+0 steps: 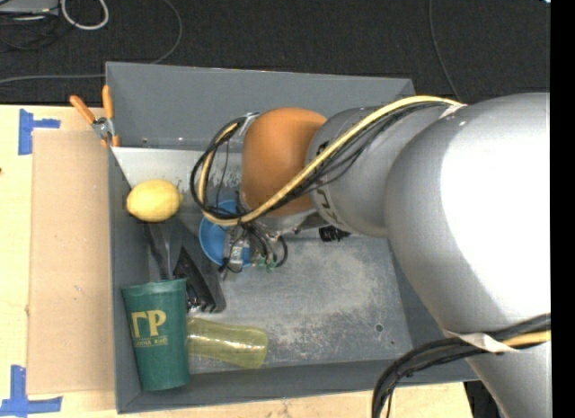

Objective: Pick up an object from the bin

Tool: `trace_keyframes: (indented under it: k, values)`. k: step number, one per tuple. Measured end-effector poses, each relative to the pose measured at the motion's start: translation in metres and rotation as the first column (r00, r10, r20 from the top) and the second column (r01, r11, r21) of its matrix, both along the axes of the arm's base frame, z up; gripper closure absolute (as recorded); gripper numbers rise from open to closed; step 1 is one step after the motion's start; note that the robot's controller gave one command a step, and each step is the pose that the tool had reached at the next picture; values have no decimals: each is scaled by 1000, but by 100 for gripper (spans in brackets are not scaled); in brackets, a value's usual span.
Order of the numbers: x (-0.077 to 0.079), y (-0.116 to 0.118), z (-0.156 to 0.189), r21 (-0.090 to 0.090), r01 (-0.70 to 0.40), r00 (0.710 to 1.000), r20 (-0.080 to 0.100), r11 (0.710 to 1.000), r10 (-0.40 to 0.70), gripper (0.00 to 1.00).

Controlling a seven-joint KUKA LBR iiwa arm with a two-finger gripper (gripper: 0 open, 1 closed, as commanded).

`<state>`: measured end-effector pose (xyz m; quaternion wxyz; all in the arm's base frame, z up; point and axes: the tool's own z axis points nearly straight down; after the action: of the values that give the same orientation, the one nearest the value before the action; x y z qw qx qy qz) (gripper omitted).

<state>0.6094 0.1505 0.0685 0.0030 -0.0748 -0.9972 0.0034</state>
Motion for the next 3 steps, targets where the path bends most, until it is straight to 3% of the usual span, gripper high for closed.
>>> trace_keyframes:
  k: [1,3]
  values:
    - [0,0,0,0,1,1000,0,1000,-1,100]
    - [-2,-1,56,-1,3,1000,-6,1000,-3,100]
